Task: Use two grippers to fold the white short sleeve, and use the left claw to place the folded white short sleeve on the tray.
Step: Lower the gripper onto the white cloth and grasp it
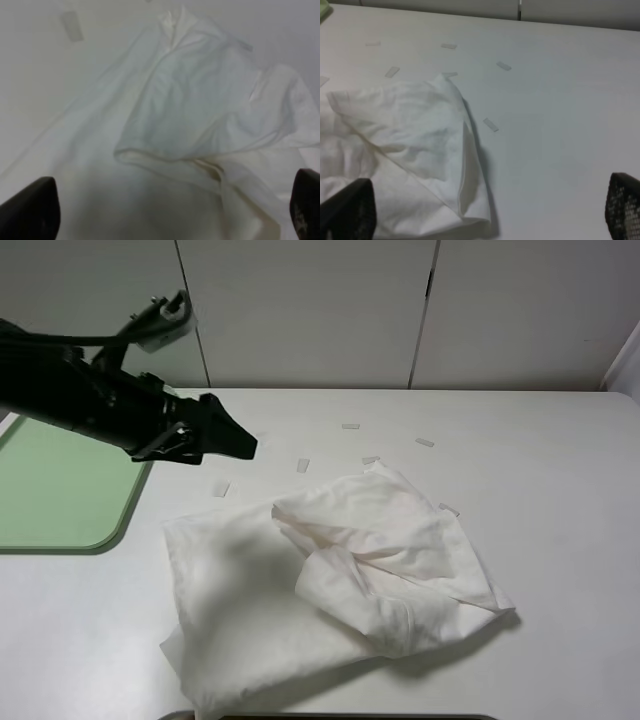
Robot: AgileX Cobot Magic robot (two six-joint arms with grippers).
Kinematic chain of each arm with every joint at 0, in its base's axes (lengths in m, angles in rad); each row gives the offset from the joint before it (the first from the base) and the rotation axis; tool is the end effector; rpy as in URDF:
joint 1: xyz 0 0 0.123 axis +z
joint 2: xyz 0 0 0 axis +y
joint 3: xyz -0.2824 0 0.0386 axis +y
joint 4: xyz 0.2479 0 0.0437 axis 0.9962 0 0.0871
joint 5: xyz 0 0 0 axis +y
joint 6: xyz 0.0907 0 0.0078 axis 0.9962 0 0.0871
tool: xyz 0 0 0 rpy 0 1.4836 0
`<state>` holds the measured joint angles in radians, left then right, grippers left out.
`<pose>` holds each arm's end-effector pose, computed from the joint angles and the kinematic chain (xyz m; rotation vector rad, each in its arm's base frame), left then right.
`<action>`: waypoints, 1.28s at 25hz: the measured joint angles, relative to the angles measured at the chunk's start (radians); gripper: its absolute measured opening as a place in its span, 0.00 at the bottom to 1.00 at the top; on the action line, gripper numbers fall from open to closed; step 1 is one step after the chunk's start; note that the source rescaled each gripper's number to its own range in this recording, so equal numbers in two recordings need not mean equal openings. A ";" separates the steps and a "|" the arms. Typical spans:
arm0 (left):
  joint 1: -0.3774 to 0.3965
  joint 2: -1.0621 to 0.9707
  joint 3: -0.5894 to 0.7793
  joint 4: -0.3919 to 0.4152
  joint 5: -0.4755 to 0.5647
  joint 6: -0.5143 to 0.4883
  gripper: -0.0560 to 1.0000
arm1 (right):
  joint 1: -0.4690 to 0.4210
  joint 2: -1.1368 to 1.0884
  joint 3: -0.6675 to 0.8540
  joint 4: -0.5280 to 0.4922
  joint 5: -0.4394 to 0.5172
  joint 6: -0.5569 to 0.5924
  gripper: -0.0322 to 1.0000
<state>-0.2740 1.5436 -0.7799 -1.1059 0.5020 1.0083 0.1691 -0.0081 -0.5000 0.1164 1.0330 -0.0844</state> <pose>0.2686 -0.1163 0.2012 0.4750 2.4437 -0.6866 -0.0067 0.0081 0.2798 -0.2578 1.9918 0.1926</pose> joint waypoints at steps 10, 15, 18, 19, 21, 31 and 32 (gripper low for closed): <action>-0.022 0.070 0.020 0.058 0.009 -0.180 0.91 | 0.000 0.000 0.000 0.000 0.000 0.000 1.00; 0.022 0.075 0.144 0.077 0.042 -0.268 0.91 | 0.000 0.000 0.000 0.000 0.000 0.000 1.00; 0.022 0.076 0.197 0.071 0.037 -0.269 0.91 | 0.000 0.000 0.000 0.000 0.000 0.000 1.00; 0.022 0.076 0.218 0.063 0.034 -0.269 0.91 | 0.000 0.000 0.000 0.000 0.000 0.000 1.00; 0.022 0.076 0.268 0.029 0.019 -0.251 0.91 | 0.000 0.000 0.000 0.000 0.000 0.000 1.00; 0.022 0.074 0.373 -0.025 -0.070 -0.195 0.91 | 0.000 0.000 0.000 0.000 0.000 0.000 1.00; 0.022 0.074 0.379 -0.026 -0.073 -0.193 0.91 | 0.000 0.000 0.000 0.000 0.000 0.000 1.00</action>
<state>-0.2524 1.6179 -0.4013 -1.1320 0.4286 0.8156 0.1691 -0.0081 -0.5000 0.1164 1.0330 -0.0844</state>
